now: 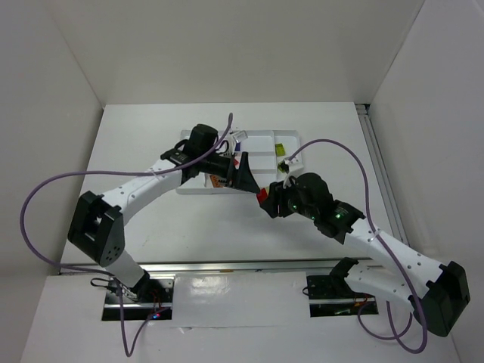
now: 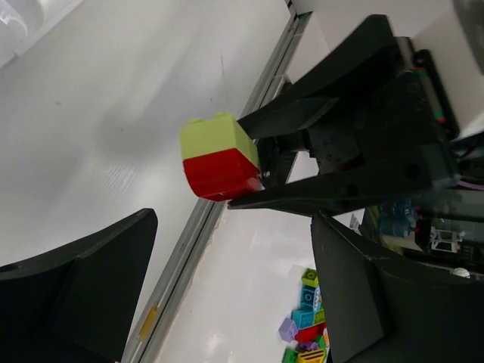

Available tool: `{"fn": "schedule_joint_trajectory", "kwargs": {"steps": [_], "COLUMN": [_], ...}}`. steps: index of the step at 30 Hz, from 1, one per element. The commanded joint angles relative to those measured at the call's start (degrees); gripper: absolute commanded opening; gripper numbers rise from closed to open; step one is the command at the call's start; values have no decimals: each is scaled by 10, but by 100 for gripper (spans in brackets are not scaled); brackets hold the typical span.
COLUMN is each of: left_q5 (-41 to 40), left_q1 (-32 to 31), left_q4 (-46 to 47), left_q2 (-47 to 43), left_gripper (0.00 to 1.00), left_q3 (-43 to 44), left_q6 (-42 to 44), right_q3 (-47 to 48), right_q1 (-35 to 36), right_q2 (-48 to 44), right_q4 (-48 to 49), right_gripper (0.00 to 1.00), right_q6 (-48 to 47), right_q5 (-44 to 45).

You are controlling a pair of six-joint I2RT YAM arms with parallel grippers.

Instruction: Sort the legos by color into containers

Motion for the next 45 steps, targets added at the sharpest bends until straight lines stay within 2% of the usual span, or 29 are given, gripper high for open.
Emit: {"fn": "schedule_joint_trajectory", "kwargs": {"steps": [1, 4, 10, 13, 20, 23, 24, 26, 27, 31, 32, 33, 36, 40, 45], "left_q5": [29, 43, 49, 37, 32, 32, 32, 32, 32, 46, 46, 46, 51, 51, 72], "left_q1": [1, 1, -15, -20, -25, -25, -25, -25, -25, -25, -25, -25, -20, 18, 74], "left_q4": [32, 64, 70, 70, 70, 70, 70, 70, 75, 89, 84, 79, 66, 35, 21], "left_q2": [15, 31, 63, 76, 82, 82, 82, 77, 77, 77, 77, 77, 83, 64, 3], "left_gripper": [94, 94, 94, 90, 74, 61, 52, 46, 36, 17, 4, 0, 0, 0, 0], "left_q3": [7, 0, 7, 13, 13, 13, 13, 7, 7, 7, 7, 7, 13, 7, -29], "left_q6": [-8, -28, -44, -44, -49, -49, -49, -54, -55, -60, -60, -60, -55, -19, 25], "right_q3": [28, 28, 28, 28, 28, 23, 23, 23, 23, 23, 23, 23, 28, 44, 51], "right_q1": [5, 5, 5, 5, 5, 5, 5, 5, 5, 5, 5, 5, 5, 5, -1], "right_q2": [-2, -2, 4, 4, 4, 4, 4, 4, 4, 4, 4, 4, -7, -27, -36], "right_q4": [35, 35, 46, 46, 51, 51, 51, 51, 51, 46, 46, 46, 40, 14, 52], "right_gripper": [33, 33, 33, 33, 33, 33, 33, 33, 33, 33, 51, 64, 100, 100, 89], "right_q6": [-5, -5, -5, -5, -5, -5, -5, -5, -5, -10, -10, -10, -10, -10, 1], "right_q5": [-8, -8, -14, -14, -8, -8, -8, -8, -8, -8, -8, -8, -8, -8, -92]}}
